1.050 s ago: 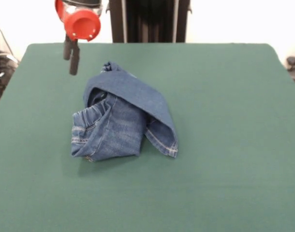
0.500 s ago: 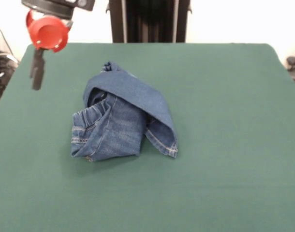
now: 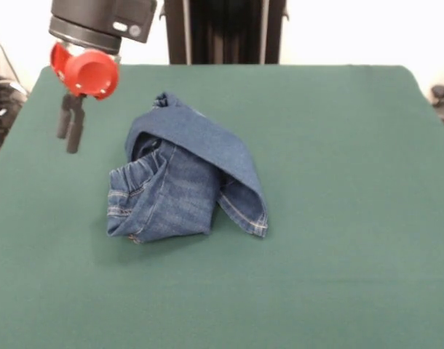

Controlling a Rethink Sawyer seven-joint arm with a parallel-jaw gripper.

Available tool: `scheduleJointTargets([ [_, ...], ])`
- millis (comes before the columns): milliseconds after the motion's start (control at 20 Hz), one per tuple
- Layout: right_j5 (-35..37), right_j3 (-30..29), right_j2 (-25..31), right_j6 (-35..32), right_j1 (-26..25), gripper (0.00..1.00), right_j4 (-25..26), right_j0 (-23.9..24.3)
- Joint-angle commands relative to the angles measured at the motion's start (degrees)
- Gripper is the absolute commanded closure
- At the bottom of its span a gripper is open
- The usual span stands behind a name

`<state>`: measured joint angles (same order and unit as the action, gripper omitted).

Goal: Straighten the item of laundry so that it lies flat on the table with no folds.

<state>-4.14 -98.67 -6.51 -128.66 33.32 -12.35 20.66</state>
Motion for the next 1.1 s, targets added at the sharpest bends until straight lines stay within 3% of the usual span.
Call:
scheduleJointTargets([
  [50, -1.33, -8.97, 15.38, -9.06, -0.95, 0.00, 4.86, 2.89],
  [300, -4.61, -10.48, 19.88, -11.30, -0.87, 0.00, 7.13, 5.03],
  [1100, -10.34, -9.03, 19.27, -11.94, -3.21, 0.00, 6.70, 3.00],
])
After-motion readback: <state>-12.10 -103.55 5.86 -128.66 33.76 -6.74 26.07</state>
